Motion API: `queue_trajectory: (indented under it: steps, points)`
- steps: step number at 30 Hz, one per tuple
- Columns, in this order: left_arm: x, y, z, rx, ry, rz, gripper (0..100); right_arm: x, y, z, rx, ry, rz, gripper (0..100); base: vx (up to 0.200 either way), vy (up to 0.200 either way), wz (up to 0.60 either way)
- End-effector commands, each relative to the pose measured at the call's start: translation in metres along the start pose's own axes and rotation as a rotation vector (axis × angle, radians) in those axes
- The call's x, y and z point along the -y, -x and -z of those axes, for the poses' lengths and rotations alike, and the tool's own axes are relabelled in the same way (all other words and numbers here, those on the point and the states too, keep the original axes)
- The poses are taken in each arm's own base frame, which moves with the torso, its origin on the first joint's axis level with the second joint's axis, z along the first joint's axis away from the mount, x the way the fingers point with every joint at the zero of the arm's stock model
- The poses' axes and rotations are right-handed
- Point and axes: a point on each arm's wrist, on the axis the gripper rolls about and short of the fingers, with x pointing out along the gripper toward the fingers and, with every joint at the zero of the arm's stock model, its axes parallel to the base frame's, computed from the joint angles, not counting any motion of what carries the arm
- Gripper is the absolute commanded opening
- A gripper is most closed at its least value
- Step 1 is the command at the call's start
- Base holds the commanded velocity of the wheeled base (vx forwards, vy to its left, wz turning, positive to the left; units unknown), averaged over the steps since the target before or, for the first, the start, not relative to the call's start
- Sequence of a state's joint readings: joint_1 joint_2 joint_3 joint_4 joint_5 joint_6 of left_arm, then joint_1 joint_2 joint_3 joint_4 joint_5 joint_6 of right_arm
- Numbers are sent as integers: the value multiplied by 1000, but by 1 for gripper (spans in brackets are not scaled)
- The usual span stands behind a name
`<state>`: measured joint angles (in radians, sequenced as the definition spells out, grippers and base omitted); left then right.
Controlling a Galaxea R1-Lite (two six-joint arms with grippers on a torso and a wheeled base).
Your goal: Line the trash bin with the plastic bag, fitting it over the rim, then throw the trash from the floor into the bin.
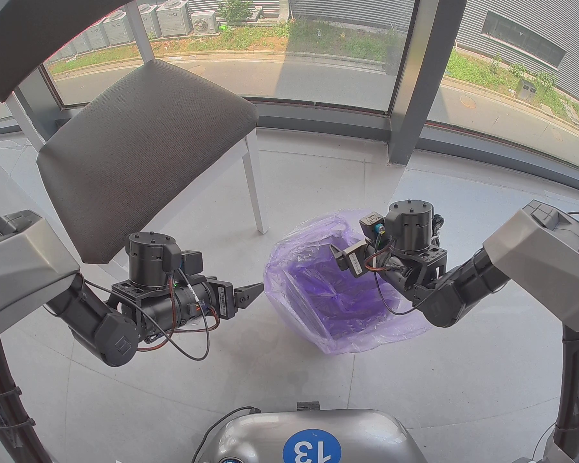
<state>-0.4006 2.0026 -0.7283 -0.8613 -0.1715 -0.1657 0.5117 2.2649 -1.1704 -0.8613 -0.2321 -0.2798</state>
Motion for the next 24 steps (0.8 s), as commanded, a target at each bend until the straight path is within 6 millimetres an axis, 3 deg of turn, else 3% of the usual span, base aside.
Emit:
queue_trajectory:
  steps: [1, 8, 14, 20, 24]
  points:
    - [11, 25, -21, 74, -31, 24, 100, 9, 27, -19, 33, -38, -13, 100, 0, 0, 0]
    - [18, 26, -28, 77, -42, 38, 100, 22, 54, -25, 23, -46, -6, 100, 0, 0, 0]
    - [23, 19, -42, 34, -85, 36, 100, 35, 65, -8, -50, -40, 21, 100, 0, 0, 0]
    - [35, 1, -47, -10, -96, 62, 100, 51, 64, 12, -136, -29, 59, 100, 0, 0, 0]
    - [35, -24, -41, -46, -97, 50, 100, 60, 61, 21, -177, -31, 76, 100, 0, 0, 0]
